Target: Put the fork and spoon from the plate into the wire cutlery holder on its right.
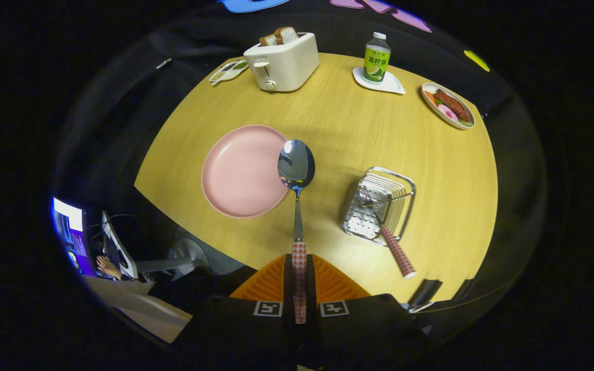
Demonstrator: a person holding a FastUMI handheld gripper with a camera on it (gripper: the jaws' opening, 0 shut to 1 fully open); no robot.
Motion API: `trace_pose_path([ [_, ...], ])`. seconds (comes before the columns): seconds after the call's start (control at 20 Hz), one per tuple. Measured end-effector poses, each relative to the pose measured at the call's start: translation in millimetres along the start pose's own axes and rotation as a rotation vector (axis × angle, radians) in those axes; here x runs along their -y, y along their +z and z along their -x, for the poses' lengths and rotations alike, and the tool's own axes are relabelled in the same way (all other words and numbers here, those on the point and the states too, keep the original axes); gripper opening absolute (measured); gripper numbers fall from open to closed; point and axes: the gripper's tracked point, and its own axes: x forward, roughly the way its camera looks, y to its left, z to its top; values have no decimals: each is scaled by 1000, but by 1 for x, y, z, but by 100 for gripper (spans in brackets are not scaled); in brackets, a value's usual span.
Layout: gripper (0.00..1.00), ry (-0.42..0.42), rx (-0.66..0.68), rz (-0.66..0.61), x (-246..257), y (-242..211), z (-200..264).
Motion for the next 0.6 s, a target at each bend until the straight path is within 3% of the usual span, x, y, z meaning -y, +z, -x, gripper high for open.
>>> trace_pose_path([
  [0.3, 12, 33, -162, -4, 40, -17, 31],
  [0.6, 11, 47, -356, -70, 64, -24, 32],
])
